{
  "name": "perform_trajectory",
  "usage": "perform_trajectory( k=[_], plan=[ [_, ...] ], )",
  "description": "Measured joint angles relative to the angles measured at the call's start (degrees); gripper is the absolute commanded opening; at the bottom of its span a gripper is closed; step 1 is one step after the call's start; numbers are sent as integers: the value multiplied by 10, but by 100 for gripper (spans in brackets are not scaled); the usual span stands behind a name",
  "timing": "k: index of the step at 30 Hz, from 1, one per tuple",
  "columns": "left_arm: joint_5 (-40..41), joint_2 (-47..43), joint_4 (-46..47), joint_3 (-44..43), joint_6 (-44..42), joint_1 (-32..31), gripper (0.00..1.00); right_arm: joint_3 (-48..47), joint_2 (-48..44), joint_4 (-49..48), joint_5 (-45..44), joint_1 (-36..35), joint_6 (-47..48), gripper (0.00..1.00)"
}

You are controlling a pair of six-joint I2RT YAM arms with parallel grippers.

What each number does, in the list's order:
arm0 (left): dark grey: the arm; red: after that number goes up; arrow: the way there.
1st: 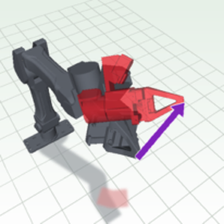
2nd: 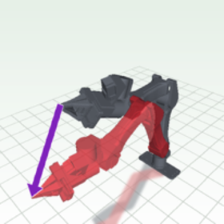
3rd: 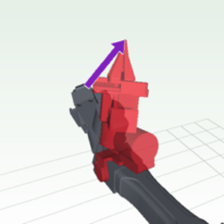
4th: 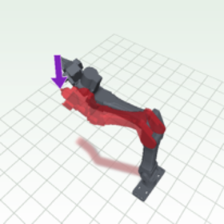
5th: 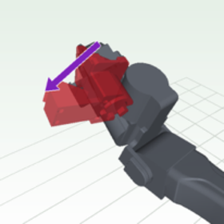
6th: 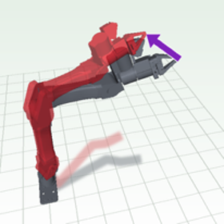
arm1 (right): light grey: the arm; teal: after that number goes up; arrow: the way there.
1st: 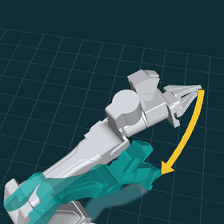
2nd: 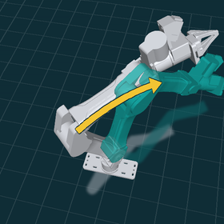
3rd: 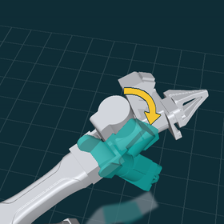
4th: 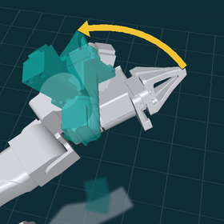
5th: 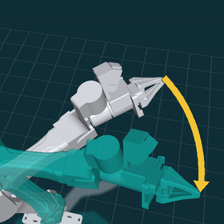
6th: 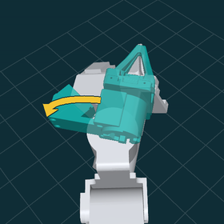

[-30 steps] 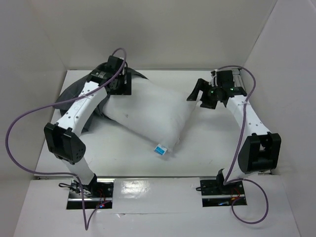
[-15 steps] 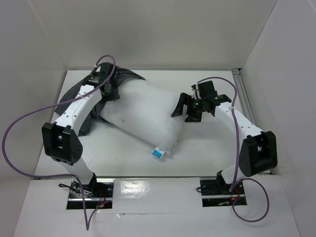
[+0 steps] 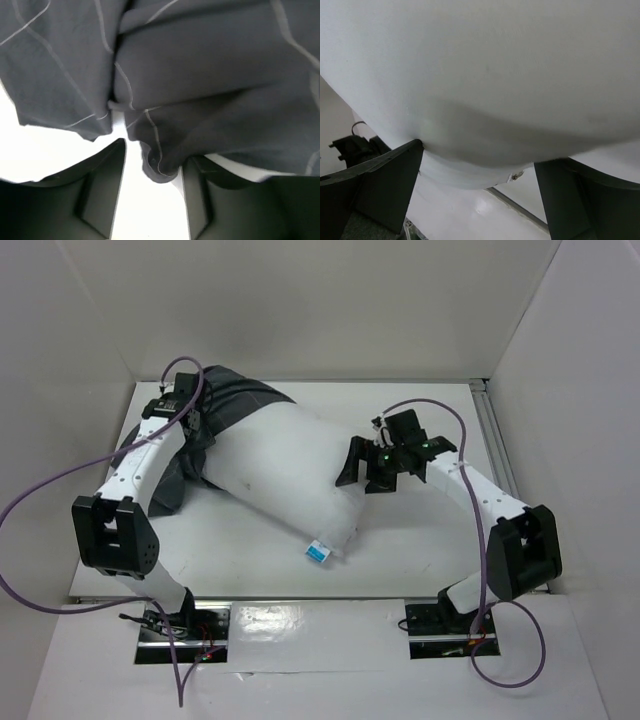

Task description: Put the pillow into the pillowcase

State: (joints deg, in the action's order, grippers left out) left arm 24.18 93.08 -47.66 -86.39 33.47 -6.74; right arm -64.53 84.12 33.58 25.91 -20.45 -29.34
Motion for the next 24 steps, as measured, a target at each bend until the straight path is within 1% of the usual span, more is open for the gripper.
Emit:
perform_trajectory(
  k=[1,2,3,4,6,7,9,11,14,15,17,18,20,22,24],
  plan=[
    [-5,0,1,7,1,8,53,3,0,-4,0,-14,-1,93],
    [-7,0,1,12,2,13,27,6,0,-5,0,-26,-2,87],
    [-12,0,2,14,6,16,13,9,1,-10,0,-35,-4,77],
    [-20,0,2,15,4,16,0,13,2,-15,0,-43,-7,42],
    [-42,0,3,14,-5,9,0,17,7,-26,0,-51,-17,11],
    [-54,0,4,12,-7,4,0,16,11,-35,-2,-52,-20,0],
    [-86,3,-1,-10,-22,-22,0,-6,28,-34,-10,-47,-29,0],
    [-135,14,-10,-63,-37,-63,0,-56,56,-25,-17,-35,-29,0],
    [-230,53,-15,-204,-49,-132,0,-166,89,-14,-49,-4,-25,0],
    [-273,70,-10,-261,-46,-154,0,-200,91,-16,-65,9,-23,0],
    [-340,93,18,-329,-35,-181,0,-238,81,-25,-91,28,-21,0],
    [-379,100,37,-351,-26,-191,0,-242,64,-35,-106,34,-19,0],
    [-443,107,67,-359,-5,-201,0,-219,22,-51,-129,36,-18,0],
    [-503,117,89,-351,15,-200,0,-158,-24,-90,-140,34,-24,0],
    [-539,139,103,-332,28,-191,0,-74,-53,-123,-146,30,-37,0]
  ],
)
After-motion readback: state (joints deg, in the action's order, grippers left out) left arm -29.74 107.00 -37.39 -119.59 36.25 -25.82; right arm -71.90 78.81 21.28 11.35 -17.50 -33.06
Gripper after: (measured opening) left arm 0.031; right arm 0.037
